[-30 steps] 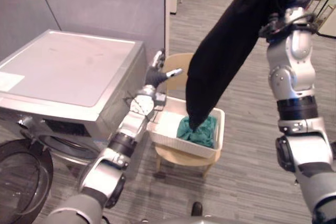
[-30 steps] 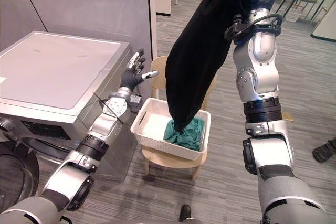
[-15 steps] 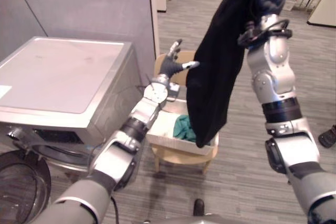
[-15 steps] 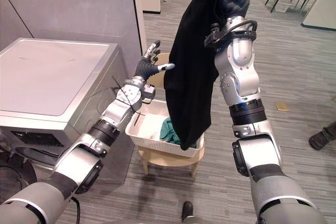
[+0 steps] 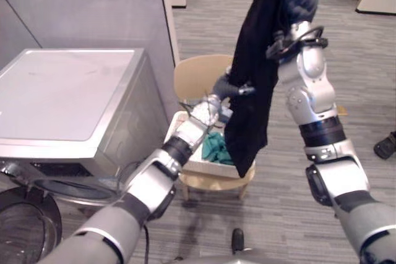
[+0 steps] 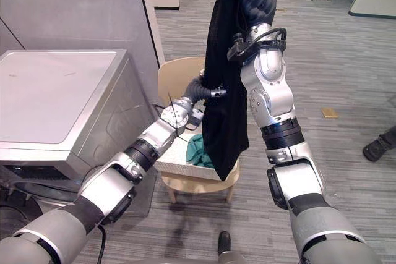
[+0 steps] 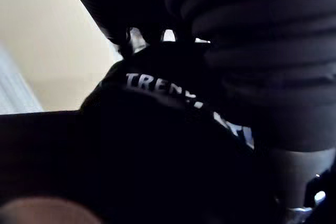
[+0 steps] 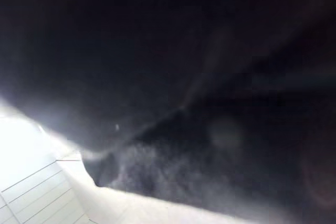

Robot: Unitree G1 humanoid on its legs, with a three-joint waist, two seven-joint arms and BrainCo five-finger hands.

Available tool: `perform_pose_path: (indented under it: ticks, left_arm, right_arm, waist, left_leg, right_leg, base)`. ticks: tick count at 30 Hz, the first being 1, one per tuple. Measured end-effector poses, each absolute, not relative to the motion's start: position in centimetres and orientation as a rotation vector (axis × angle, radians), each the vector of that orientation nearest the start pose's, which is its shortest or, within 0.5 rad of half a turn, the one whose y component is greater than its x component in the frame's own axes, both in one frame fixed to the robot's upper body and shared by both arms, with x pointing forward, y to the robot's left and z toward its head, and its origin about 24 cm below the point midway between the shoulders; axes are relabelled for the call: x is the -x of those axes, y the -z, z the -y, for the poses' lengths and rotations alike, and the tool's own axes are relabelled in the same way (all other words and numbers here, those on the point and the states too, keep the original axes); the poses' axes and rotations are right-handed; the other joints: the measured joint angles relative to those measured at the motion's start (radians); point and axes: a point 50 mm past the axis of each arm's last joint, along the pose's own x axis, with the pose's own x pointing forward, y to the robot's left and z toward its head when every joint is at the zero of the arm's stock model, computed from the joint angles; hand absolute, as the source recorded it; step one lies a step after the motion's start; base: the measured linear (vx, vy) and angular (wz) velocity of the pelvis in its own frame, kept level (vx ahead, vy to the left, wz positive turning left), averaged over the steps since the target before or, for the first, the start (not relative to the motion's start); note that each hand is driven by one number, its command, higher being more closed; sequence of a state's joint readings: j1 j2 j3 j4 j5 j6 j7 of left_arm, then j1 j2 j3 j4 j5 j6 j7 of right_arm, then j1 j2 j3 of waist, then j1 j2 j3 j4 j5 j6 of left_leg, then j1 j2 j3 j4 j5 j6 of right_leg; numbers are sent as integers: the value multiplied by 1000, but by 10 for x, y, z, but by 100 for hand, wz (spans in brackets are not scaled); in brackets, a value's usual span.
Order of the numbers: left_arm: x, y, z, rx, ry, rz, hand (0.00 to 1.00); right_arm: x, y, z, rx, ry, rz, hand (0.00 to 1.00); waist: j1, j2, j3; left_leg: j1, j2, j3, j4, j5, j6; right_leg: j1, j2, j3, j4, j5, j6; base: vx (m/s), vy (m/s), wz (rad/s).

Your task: Pick up the laundry basket with both hands and put the clothes into the washing machine.

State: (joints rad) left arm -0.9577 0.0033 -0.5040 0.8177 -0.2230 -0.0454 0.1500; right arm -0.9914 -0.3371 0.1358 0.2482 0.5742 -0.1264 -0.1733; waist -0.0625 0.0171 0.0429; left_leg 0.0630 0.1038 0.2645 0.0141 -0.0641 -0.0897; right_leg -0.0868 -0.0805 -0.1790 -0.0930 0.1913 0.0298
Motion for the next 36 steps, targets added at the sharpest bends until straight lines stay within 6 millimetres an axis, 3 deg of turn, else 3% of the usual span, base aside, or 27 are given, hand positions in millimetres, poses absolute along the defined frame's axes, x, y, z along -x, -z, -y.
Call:
perform_pose_path:
  ticks: [7, 21, 28, 36]
  left_arm:
    - [-355, -124, 31, -279, 558, 112, 0]
    - [-321, -101, 55, -243, 765, 93, 0]
    - [-307, -103, 75, -236, 829, 115, 0]
    - [-308, -121, 80, -234, 819, 177, 0]
  right_arm:
    - [-352, -305, 122, -246, -207, 742, 100]
    - [-346, -311, 140, -221, -154, 795, 100]
    - [-344, -304, 140, -227, -156, 786, 100]
    - [-339, -304, 134, -252, -177, 812, 100]
  waist:
    - [-7, 16, 10]
    - [-6, 19, 13]
    - [-11, 18, 13]
    - [-22, 13, 16]
  left_leg:
    - [16, 1, 36, -8, -5, -1]
    - [20, 2, 36, -7, -12, 6]
    - [23, 2, 40, -8, -12, 7]
    - [40, 0, 70, -11, -18, 9]
  right_leg:
    - [-8, 9, 38, 0, 5, 0]
    - [-5, 8, 42, -1, 6, 2]
    - [-5, 8, 46, -1, 6, 2]
    - [-5, 10, 74, -1, 9, 6]
  base:
    - [-1, 1, -15]
    - [1, 3, -2]
    - [1, 2, -1]
    - [-8, 7, -11]
